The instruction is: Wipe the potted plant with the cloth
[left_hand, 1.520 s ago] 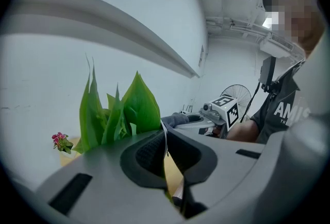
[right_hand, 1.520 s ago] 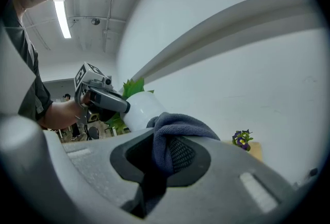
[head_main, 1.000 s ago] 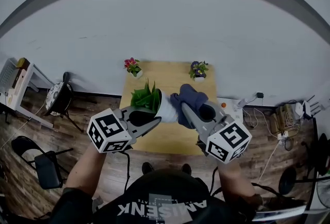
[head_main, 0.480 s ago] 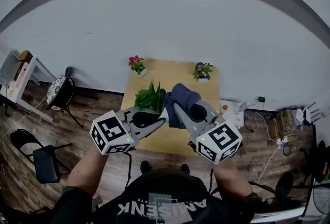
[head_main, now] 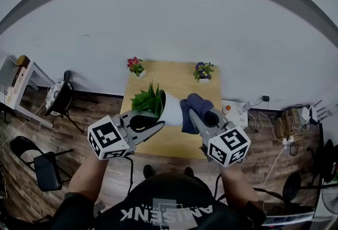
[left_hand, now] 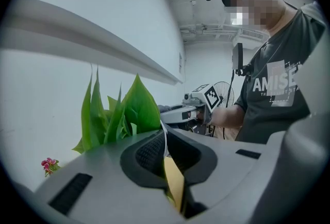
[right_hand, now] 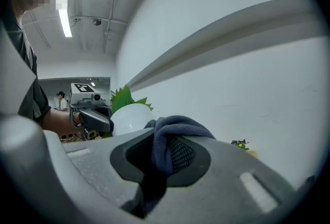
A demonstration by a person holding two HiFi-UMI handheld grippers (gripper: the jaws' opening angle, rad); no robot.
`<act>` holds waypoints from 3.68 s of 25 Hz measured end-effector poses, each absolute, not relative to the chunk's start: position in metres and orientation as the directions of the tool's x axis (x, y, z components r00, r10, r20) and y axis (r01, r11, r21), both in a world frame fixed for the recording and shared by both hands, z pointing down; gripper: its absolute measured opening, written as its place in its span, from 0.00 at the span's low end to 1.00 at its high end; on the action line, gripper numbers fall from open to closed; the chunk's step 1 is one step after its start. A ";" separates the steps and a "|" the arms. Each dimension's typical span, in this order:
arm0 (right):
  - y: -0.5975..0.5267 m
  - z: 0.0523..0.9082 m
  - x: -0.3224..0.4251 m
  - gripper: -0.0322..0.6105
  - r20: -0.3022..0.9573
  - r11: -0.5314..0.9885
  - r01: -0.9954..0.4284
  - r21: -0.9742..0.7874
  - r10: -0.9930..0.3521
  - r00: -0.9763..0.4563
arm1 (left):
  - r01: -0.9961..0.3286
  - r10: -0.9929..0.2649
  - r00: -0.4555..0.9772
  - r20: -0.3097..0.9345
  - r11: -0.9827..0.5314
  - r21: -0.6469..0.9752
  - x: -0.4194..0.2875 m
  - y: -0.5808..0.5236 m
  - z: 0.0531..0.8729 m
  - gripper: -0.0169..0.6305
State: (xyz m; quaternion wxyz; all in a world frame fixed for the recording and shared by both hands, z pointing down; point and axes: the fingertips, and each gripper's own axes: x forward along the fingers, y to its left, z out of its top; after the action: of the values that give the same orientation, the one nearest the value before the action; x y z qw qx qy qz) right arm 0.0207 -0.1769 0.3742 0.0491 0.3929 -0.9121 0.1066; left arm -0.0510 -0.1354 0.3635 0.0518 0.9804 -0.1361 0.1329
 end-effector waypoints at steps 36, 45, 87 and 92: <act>-0.198 0.366 0.009 0.12 0.155 0.669 -0.718 -0.192 -0.702 -0.695 | -0.229 -0.368 0.861 0.351 -0.897 -0.377 -0.046 -0.132 0.380 0.05; -0.200 0.410 0.042 0.12 0.250 0.612 -0.755 -0.237 -0.712 -0.656 | -0.143 -0.365 0.823 0.435 -0.874 -0.464 -0.035 -0.130 0.392 0.05; -0.203 0.406 0.020 0.12 0.226 0.673 -0.649 -0.354 -0.612 -0.758 | -0.010 -0.384 0.772 0.506 -0.805 -0.594 -0.041 -0.111 0.398 0.05; -0.203 0.425 0.030 0.12 0.270 0.649 -0.666 -0.368 -0.611 -0.745 | 0.029 -0.346 0.773 0.531 -0.818 -0.575 -0.040 -0.106 0.401 0.05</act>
State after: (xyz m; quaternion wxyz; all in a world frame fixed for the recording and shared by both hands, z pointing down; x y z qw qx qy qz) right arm 0.0301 -0.2035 0.4245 0.0607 0.3521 -0.9061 0.2265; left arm -0.0396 -0.1055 0.4005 -0.2888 0.8963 -0.0882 0.3248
